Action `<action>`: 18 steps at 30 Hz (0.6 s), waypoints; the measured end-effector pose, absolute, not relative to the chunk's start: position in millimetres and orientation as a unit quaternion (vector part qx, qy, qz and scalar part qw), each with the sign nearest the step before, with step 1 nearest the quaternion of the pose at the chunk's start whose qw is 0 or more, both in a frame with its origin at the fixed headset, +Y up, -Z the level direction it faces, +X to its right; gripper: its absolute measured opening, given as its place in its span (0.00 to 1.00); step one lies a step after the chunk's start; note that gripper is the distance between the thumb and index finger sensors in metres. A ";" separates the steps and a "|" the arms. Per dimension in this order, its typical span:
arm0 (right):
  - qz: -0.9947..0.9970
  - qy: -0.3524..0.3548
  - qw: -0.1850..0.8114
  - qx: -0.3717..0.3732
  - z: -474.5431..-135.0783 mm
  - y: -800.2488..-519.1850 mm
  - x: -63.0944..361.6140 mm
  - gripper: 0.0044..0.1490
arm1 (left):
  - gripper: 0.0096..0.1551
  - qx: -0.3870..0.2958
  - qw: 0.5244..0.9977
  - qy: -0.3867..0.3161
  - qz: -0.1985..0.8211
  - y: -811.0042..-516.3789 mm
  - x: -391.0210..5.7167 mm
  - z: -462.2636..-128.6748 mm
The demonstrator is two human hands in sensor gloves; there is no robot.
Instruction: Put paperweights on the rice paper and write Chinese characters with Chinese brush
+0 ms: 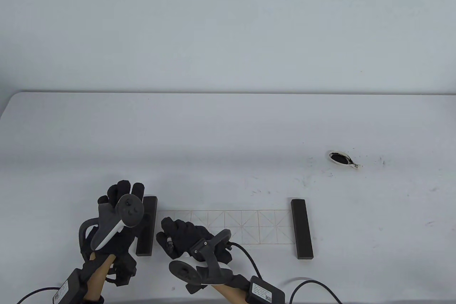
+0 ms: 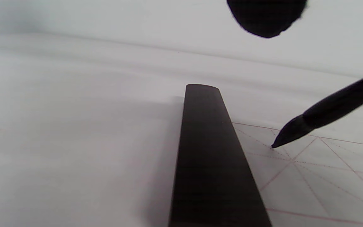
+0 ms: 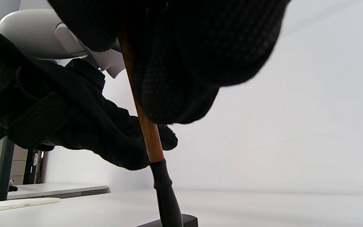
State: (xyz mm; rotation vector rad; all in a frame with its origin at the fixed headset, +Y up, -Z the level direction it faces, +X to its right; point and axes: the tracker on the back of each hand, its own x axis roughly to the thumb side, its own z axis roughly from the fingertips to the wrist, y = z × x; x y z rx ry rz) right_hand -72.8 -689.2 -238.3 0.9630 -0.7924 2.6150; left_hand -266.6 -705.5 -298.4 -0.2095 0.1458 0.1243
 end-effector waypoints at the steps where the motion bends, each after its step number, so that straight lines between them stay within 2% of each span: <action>1: 0.896 -0.270 0.120 0.331 -238.3 -690.3 -73.5 0.26 | 0.52 -0.105 0.990 0.073 0.062 -705.7 -266.5 -298.4; 6: 0.896 -0.255 0.121 0.341 -235.3 -692.4 -76.9 0.26 | 0.52 -0.107 0.990 0.073 0.061 -705.2 -266.4 -298.0; 11: 0.900 -0.225 0.165 0.334 -234.0 -690.1 -76.5 0.26 | 0.51 -0.107 0.990 0.073 0.061 -705.2 -266.2 -298.2; 18: 0.896 -0.171 0.313 0.264 -246.3 -673.8 -47.7 0.27 | 0.51 -0.106 0.990 0.074 0.063 -705.0 -266.6 -298.3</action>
